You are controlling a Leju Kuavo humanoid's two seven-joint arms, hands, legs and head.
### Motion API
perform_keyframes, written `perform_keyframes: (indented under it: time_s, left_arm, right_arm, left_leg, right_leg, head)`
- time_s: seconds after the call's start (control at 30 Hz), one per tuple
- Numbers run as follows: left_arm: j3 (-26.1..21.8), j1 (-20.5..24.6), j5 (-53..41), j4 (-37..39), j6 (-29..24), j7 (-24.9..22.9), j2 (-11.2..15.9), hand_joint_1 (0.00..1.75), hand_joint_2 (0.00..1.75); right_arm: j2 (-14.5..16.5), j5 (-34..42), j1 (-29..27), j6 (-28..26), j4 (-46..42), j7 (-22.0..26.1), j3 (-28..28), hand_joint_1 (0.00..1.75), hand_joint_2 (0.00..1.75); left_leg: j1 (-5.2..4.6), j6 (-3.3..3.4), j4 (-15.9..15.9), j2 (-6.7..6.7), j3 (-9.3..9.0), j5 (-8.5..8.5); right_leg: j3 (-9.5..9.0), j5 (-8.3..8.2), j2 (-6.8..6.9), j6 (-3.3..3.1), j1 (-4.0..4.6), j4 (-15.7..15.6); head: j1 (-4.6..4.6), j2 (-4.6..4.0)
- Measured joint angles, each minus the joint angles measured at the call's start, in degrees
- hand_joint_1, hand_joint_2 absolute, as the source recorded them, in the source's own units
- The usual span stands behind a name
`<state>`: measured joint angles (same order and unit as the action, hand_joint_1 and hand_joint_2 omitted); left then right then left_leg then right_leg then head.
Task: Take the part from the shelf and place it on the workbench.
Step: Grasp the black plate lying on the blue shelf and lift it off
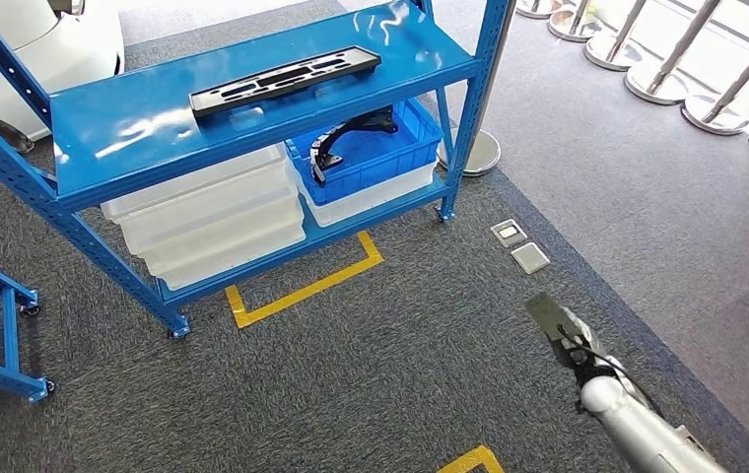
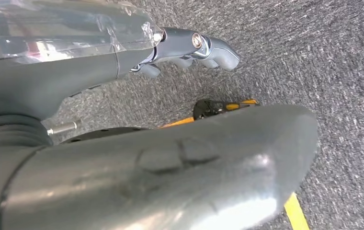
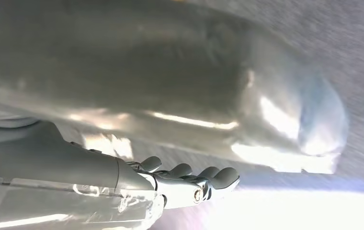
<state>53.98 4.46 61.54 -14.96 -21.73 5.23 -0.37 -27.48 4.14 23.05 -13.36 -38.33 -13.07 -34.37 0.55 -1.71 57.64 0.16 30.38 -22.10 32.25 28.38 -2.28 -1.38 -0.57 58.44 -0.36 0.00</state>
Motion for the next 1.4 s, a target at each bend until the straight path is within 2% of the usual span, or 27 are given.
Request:
perform_keyframes:
  time_s: [0.2, 0.43, 0.77, 1.07, 1.2, 1.4]
  left_arm:
    - [2.6, 0.5, 0.8, 0.5, -0.7, -0.7, 0.0, 0.00, 0.00]
    - [5.2, 1.0, 0.9, 0.7, -1.0, -1.4, 0.0, 0.00, 0.00]
    - [8.1, 1.6, 0.8, 1.1, -1.0, -2.5, 0.0, 0.00, 0.00]
    - [10.4, 1.9, 0.7, 1.4, -1.0, -3.4, 0.0, 0.00, 0.00]
    - [11.0, 1.9, 0.7, 1.5, -0.9, -3.5, 0.0, 0.00, 0.00]
    - [12.2, 1.9, 0.0, 1.7, -0.7, -4.0, 0.0, 0.00, 0.00]
  right_arm:
    - [-1.3, -7.8, 8.5, 2.8, -5.2, -1.6, -0.4, 0.00, 0.00]
    - [0.0, -16.2, 17.7, 6.2, -10.9, -1.6, -3.8, 0.00, 0.00]
    - [7.8, -27.0, 28.2, 12.6, -15.6, 1.0, -13.4, 0.00, 0.00]
    - [15.1, -35.3, 35.3, 19.1, -16.6, 4.9, -22.0, 0.00, 0.00]
    - [16.8, -36.9, 36.9, 21.3, -16.8, 5.6, -24.7, 0.00, 0.00]
    - [17.2, -36.8, 37.5, 23.0, -17.2, 4.5, -27.1, 0.00, 0.00]
  left_leg:
    - [0.00, -0.01, 0.0, -0.10, 0.04, 0.05]
    - [0.02, 0.00, 0.0, -0.40, 0.13, 0.16]
    - [0.05, -0.08, 0.0, -0.50, 0.15, 0.26]
    - [0.04, -0.11, 0.0, -0.50, 0.13, 0.29]
    - [0.02, -0.12, 0.0, -0.50, 0.13, 0.29]
    - [-0.02, -0.12, 0.0, -0.50, 0.12, 0.29]
  right_leg:
    - [0.00, -0.03, 0.09, 0.00, 0.00, 0.0]
    - [0.01, -0.03, 0.38, 0.00, 0.02, 0.1]
    - [0.04, -0.03, 0.45, -0.01, 0.07, 0.2]
    - [0.09, -0.03, 0.44, -0.01, 0.11, 0.2]
    - [0.09, -0.03, 0.43, -0.01, 0.12, 0.2]
    - [0.11, -0.03, 0.42, -0.01, 0.12, 0.2]
  head:
    - [0.04, 0.00]
    - [0.03, 0.00]
    - [-0.03, 0.00]
    - [-0.03, 0.00]
    - [-0.04, 0.00]
    - [0.01, 0.00]
